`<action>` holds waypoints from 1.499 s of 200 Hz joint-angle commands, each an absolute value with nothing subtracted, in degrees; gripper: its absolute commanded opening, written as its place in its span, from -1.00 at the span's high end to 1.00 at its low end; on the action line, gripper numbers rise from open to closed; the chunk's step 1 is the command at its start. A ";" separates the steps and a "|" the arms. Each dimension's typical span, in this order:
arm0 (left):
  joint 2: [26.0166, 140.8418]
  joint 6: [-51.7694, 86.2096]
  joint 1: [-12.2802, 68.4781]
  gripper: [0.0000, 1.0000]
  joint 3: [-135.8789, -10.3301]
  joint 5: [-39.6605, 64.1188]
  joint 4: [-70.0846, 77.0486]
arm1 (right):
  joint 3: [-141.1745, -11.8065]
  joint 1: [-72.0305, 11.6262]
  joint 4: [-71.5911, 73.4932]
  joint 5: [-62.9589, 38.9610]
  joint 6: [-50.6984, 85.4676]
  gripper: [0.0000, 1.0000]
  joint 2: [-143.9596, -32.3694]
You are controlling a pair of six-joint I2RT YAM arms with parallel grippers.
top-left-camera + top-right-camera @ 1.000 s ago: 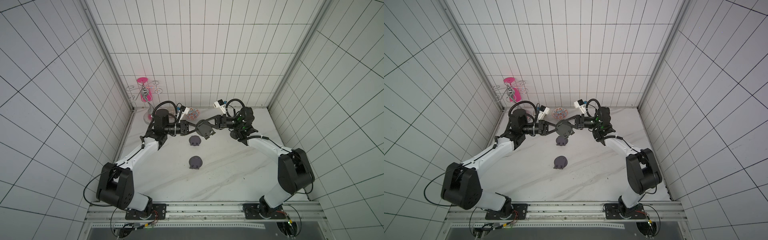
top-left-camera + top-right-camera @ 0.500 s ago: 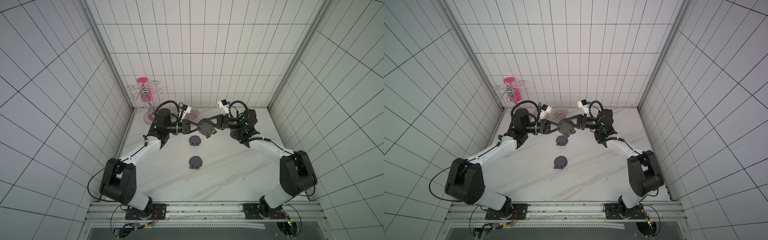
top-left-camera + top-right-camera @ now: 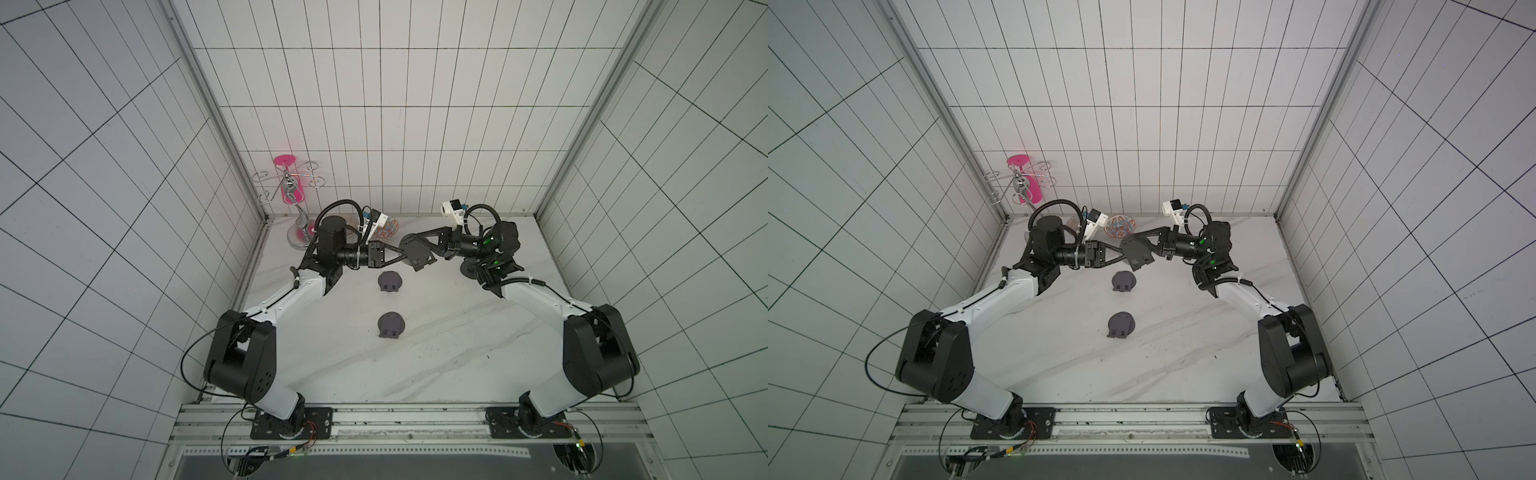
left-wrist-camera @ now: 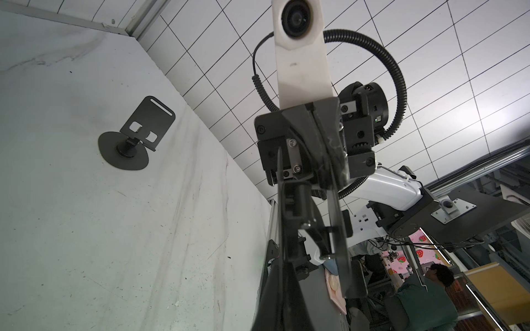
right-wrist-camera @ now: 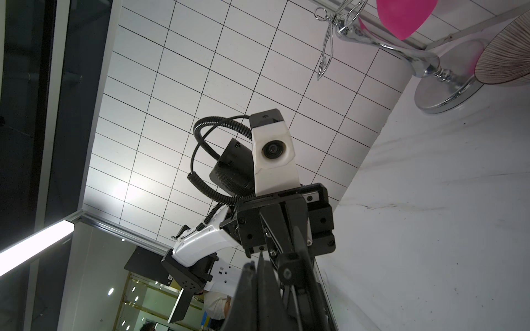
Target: Open the phone stand
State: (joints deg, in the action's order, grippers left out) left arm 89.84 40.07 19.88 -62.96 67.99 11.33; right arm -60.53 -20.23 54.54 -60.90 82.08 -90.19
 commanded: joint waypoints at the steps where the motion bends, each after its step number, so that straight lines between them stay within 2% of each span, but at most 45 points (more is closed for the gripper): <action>1: 95.17 35.23 19.33 1.00 -57.55 66.76 -9.29 | -66.48 -16.27 75.92 -47.23 87.07 1.00 -85.01; 43: 96.55 27.42 20.54 1.00 -59.59 63.90 -19.12 | -69.30 -15.82 69.94 -45.74 82.00 1.00 -83.54; 103: 96.66 27.16 21.27 1.00 -58.90 64.17 -19.64 | -74.97 -15.27 68.58 -44.26 77.94 1.00 -85.58; 132: 96.25 27.61 21.27 1.00 -57.99 65.01 -19.37 | -72.51 -14.59 69.12 -42.28 72.02 1.00 -83.41; 168: 95.08 34.98 21.27 1.00 -56.24 68.04 -11.27 | -65.60 -14.59 71.38 -46.08 65.36 1.00 -78.19; 188: 94.81 39.77 21.77 1.00 -56.53 69.83 -6.81 | -56.69 -14.69 63.47 -45.62 53.87 1.00 -69.12; 219: 95.34 45.98 23.09 1.00 -57.47 70.99 -1.22 | -50.28 -18.06 35.54 -40.29 30.08 1.00 -52.67; 241: 96.84 46.46 24.00 1.00 -60.02 70.90 -1.27 | -47.58 -17.71 33.03 -39.72 28.80 1.00 -49.37; 300: 99.25 46.07 26.53 1.00 -62.32 68.33 -1.90 | -47.81 -17.08 28.79 -42.08 26.19 1.00 -51.09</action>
State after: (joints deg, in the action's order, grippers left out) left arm 96.60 43.29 28.01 -63.96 75.81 7.09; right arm -45.58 -19.07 19.90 -42.76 31.62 -53.32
